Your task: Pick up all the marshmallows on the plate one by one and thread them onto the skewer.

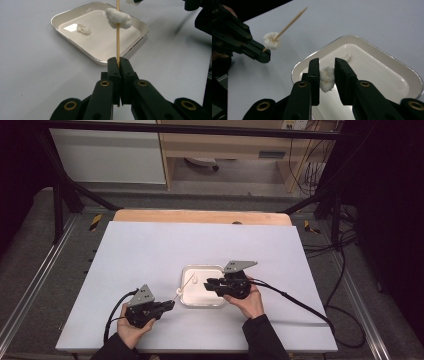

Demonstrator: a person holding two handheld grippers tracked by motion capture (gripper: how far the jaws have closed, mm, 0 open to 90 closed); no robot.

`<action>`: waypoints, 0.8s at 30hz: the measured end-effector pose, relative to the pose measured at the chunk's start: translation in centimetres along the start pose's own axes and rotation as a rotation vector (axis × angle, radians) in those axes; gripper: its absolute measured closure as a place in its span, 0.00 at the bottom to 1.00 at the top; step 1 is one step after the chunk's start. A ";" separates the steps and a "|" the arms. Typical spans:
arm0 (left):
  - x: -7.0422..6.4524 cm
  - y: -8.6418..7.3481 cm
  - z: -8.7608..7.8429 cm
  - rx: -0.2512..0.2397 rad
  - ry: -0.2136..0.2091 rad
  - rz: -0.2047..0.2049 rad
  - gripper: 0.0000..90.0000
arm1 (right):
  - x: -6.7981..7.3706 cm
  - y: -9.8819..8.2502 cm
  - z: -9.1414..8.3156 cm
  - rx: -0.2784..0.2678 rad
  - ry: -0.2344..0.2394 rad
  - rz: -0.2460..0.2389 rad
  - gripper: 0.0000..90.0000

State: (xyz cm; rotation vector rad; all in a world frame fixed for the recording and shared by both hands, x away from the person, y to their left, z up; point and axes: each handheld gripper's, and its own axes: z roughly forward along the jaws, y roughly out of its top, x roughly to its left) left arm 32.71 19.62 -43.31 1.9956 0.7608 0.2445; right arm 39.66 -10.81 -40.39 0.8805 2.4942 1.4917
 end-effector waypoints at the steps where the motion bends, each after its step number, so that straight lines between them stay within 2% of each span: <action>1: -0.1 0.0 0.0 0.000 -0.004 0.002 0.99 | 0.0 0.2 -0.2 -0.012 0.007 0.006 0.84; 3: -0.1 0.0 0.0 -0.003 -0.005 0.005 0.99 | 0.0 0.4 -0.5 -0.023 0.012 0.013 0.84; 7: -0.3 0.0 0.1 -0.007 -0.019 0.018 0.99 | -0.2 1.1 -1.4 -0.084 0.046 0.040 0.85; 16: -0.7 0.0 0.2 -0.011 -0.045 0.050 0.99 | -0.5 2.4 -3.1 -0.175 0.071 0.086 0.86; 24: -0.9 0.1 0.3 -0.017 -0.053 0.058 0.99 | -0.7 2.9 -3.8 -0.223 0.116 0.119 0.87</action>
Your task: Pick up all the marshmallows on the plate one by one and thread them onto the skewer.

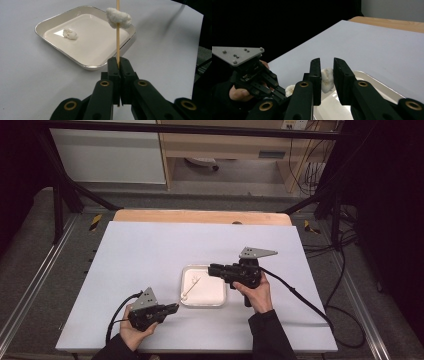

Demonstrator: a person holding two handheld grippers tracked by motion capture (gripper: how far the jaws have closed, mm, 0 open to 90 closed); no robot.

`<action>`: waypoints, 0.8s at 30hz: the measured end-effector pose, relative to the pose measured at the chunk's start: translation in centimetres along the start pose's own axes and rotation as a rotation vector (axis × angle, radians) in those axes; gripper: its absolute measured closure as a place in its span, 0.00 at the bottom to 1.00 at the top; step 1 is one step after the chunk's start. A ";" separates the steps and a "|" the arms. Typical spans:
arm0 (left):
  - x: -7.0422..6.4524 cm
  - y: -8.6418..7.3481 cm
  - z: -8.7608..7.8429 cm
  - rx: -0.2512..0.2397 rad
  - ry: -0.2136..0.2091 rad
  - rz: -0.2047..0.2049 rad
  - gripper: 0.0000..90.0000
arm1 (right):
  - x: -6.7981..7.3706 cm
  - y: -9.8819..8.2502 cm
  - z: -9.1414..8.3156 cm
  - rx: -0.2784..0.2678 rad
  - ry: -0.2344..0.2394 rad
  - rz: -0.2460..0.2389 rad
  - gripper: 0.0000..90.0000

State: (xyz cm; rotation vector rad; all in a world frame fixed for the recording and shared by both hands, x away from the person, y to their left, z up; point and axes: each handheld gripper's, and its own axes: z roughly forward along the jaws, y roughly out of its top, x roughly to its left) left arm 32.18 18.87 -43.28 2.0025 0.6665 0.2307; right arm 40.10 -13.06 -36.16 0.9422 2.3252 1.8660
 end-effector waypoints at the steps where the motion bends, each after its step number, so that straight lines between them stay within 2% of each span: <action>1: -0.1 0.0 0.0 0.000 0.000 0.001 0.99 | 0.0 0.0 0.1 -0.004 0.006 0.005 0.87; 10: -0.2 0.1 0.0 -0.003 0.000 0.006 0.99 | 0.0 -0.6 1.0 -0.011 0.070 0.050 0.87; 24: -0.2 0.1 0.0 -0.008 0.003 0.008 0.99 | 0.0 -1.1 1.7 -0.011 0.099 0.081 0.87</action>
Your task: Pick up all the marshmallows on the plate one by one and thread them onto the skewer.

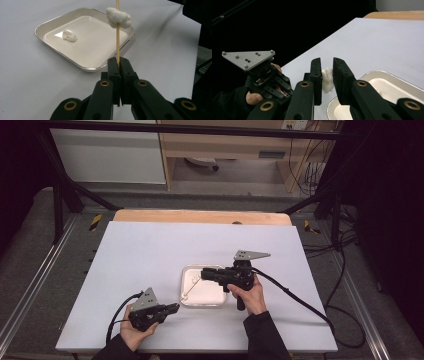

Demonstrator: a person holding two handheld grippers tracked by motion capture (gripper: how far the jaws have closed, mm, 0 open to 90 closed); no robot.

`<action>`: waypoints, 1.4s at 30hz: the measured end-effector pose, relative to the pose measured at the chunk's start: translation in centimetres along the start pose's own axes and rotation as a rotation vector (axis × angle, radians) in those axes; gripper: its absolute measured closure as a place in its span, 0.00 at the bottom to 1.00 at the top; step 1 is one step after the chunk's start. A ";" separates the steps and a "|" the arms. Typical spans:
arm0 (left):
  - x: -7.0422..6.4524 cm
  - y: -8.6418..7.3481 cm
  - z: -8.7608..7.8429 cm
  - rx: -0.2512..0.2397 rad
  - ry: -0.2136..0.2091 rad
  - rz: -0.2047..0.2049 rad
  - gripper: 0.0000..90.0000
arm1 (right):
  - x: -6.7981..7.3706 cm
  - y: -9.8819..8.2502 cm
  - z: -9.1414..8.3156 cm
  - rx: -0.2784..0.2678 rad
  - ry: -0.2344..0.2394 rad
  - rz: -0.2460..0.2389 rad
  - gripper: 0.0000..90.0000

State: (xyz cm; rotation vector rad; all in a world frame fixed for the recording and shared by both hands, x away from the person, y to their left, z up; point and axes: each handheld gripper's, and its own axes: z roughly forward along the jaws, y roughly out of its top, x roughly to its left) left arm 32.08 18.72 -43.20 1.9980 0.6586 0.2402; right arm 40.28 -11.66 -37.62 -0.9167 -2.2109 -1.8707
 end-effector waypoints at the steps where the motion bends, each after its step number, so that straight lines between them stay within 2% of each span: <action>1: 0.0 0.0 0.0 -0.001 -0.002 0.000 0.99 | 0.0 0.0 0.1 0.000 0.003 0.005 0.87; 15: -0.1 -0.1 0.1 0.000 0.010 0.028 0.99 | 0.0 -0.8 0.9 -0.015 0.044 0.046 0.88; 19: -0.2 -0.2 0.3 0.010 0.018 0.042 0.99 | 0.0 -1.0 1.1 -0.013 0.040 0.048 0.88; 30: -0.4 -0.1 0.4 0.026 0.039 0.079 0.99 | 0.2 -1.8 1.6 -0.002 0.078 0.058 0.89; 42: -0.6 0.0 0.7 0.020 0.038 0.062 0.99 | 0.5 -2.4 1.9 -0.007 0.070 0.041 0.89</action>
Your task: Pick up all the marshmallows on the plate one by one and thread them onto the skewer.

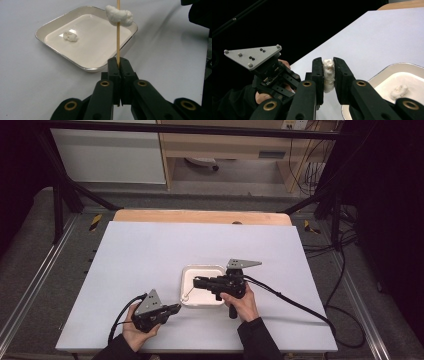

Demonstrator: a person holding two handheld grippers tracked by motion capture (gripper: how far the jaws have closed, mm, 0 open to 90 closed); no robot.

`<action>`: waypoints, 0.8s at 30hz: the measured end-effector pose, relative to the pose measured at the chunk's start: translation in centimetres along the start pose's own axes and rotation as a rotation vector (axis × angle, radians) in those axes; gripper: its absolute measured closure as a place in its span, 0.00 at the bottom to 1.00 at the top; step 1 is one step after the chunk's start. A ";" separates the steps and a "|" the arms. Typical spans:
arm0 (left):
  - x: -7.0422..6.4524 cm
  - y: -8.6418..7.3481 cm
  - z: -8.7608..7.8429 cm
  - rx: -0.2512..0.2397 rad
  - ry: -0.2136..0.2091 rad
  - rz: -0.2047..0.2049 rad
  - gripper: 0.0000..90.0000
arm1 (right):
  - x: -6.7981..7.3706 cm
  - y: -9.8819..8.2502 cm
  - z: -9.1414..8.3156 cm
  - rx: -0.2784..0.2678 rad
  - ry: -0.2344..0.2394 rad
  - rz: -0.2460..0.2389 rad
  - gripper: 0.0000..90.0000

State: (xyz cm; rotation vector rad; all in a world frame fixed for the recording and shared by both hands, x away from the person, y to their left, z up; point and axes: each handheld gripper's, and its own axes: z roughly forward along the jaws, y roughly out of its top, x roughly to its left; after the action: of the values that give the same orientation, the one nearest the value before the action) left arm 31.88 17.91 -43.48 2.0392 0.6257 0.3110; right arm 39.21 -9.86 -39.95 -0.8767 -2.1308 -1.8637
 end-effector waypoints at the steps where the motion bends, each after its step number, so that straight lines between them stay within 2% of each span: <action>1: 0.0 0.0 0.0 -0.001 0.000 -0.002 0.99 | 0.0 0.0 0.0 0.000 0.000 0.000 0.89; 24: -0.3 0.2 0.4 -0.016 -0.006 -0.011 0.99 | 0.3 -0.4 0.0 0.004 -0.001 -0.024 0.90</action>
State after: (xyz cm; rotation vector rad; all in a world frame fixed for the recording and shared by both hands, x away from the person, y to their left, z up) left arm 31.91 17.35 -43.48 2.0205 0.6283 0.3023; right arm 38.75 -9.76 -40.18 -0.8548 -2.1542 -1.8699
